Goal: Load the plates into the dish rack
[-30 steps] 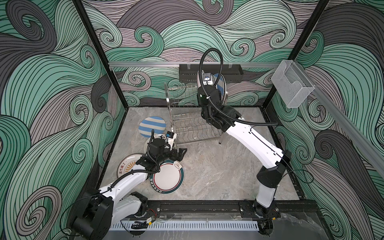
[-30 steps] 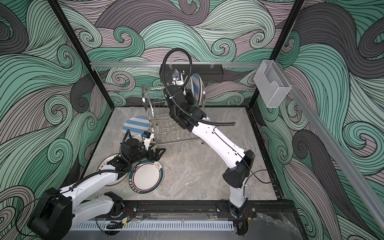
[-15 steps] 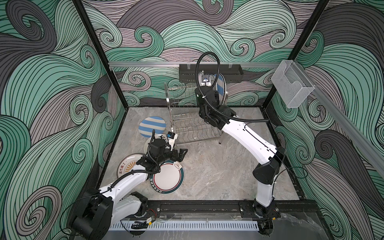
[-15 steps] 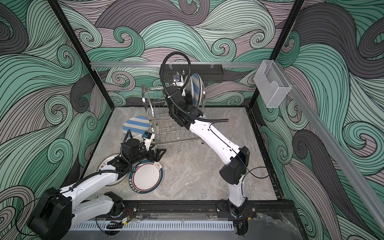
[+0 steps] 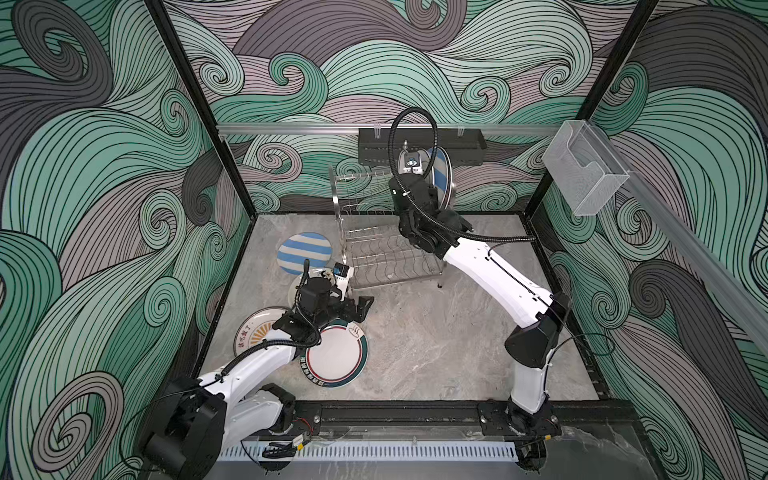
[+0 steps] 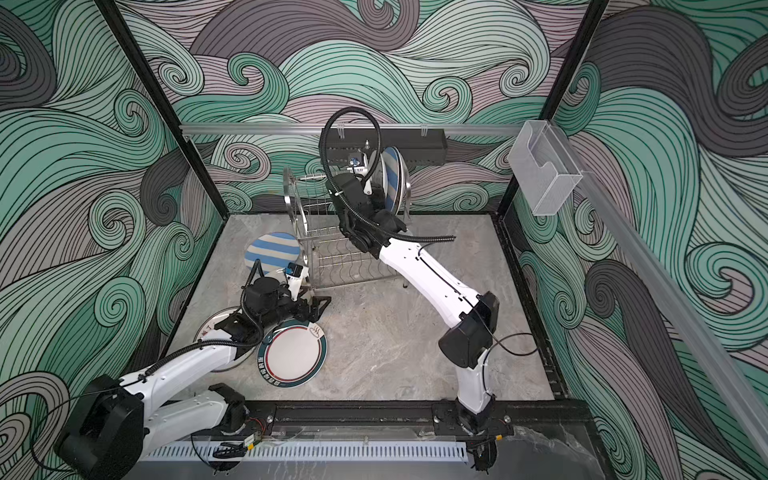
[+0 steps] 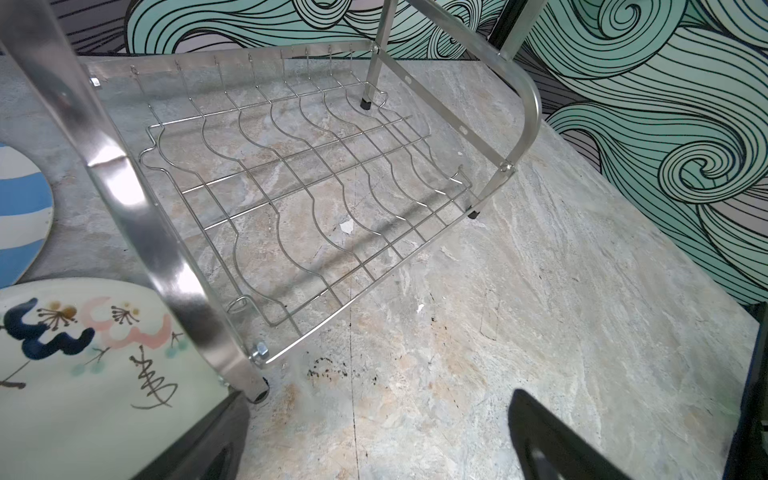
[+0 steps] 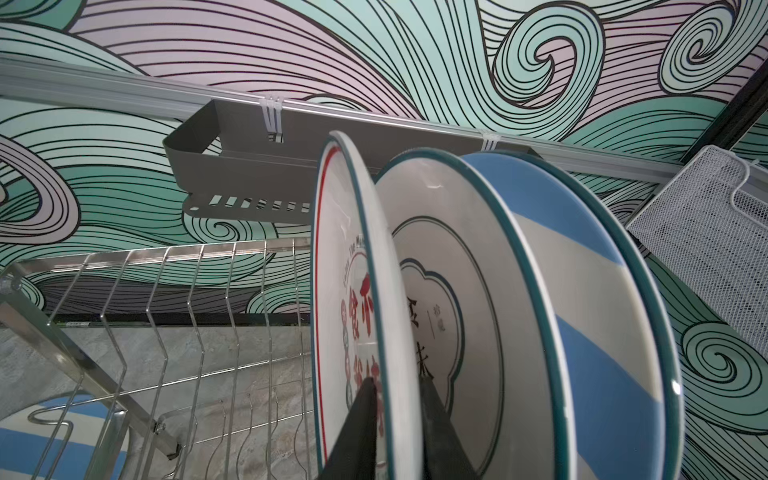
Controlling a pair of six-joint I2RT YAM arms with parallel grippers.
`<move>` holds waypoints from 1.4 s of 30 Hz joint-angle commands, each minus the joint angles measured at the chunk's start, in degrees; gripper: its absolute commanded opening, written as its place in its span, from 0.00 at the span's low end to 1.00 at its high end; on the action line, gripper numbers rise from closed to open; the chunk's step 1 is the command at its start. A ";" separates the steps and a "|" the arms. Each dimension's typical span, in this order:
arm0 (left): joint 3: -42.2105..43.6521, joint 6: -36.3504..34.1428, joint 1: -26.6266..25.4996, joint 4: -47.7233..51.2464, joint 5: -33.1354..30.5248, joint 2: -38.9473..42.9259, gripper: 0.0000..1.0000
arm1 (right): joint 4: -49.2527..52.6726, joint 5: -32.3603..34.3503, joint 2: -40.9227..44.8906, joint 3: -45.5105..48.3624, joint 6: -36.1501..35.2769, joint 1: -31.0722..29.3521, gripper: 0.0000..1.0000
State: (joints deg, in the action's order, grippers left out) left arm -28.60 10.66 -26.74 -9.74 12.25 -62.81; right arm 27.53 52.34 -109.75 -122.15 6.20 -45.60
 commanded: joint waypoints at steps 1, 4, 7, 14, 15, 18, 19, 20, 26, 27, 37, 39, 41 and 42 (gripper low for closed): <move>0.27 -0.95 -0.24 0.22 -0.74 -0.37 0.99 | -1.08 -0.57 -0.54 -0.72 0.00 0.34 0.26; 0.22 -0.95 -0.26 -0.02 -0.74 -0.56 0.99 | -0.99 -1.01 -0.50 -1.23 -0.55 0.34 0.28; 0.29 -0.90 -0.26 -0.05 -0.80 -0.70 0.99 | -1.30 -1.38 -0.46 -1.68 -1.73 0.34 0.30; 0.30 -0.90 -0.25 -0.05 -1.09 -0.91 0.99 | -0.51 -3.36 -0.38 -4.94 -5.26 0.25 0.42; 0.30 -0.92 -0.24 0.11 -1.13 -0.91 0.99 | -0.22 -3.98 -0.29 -5.50 -6.06 0.17 0.44; 0.52 -1.03 -0.29 0.46 -1.91 -0.74 0.99 | -0.38 -4.99 0.77 -6.08 -8.65 -0.26 0.50; 0.52 -1.05 -0.24 0.42 -2.13 -0.72 0.99 | -0.51 -5.50 1.31 -5.96 -9.18 -0.36 0.52; 0.42 -1.01 -0.24 0.45 -2.21 -0.79 0.99 | -0.53 -6.07 1.97 -5.85 -9.64 -0.45 0.53; 0.31 -0.62 -0.24 0.76 -1.92 -1.26 0.99 | -1.06 -10.54 7.68 -2.06 -10.68 -0.54 0.57; 0.13 -0.59 -0.24 1.23 -1.56 -1.26 0.99 | -1.36 -11.56 9.25 -0.46 -10.75 -0.54 0.57; -2.98 2.16 -0.24 7.04 -4.08 -1.31 0.99 | -2.31 -27.71 32.98 24.33 -10.12 -0.36 0.80; -4.61 4.04 -0.28 10.52 -5.63 -0.80 0.98 | -1.83 -28.73 38.16 30.73 -7.75 -0.29 0.83; -5.68 6.15 -0.29 13.62 -5.44 0.31 0.99 | -2.03 -31.54 43.14 38.28 -5.62 -0.15 0.84; -5.89 6.48 -0.24 14.52 -4.45 0.92 0.99 | -2.23 -33.04 45.14 41.66 -5.22 -0.13 0.85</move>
State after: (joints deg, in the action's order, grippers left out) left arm -31.53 13.93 -26.76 -0.62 8.47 -63.46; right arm 24.64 25.15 -67.02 -87.07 -1.98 -45.98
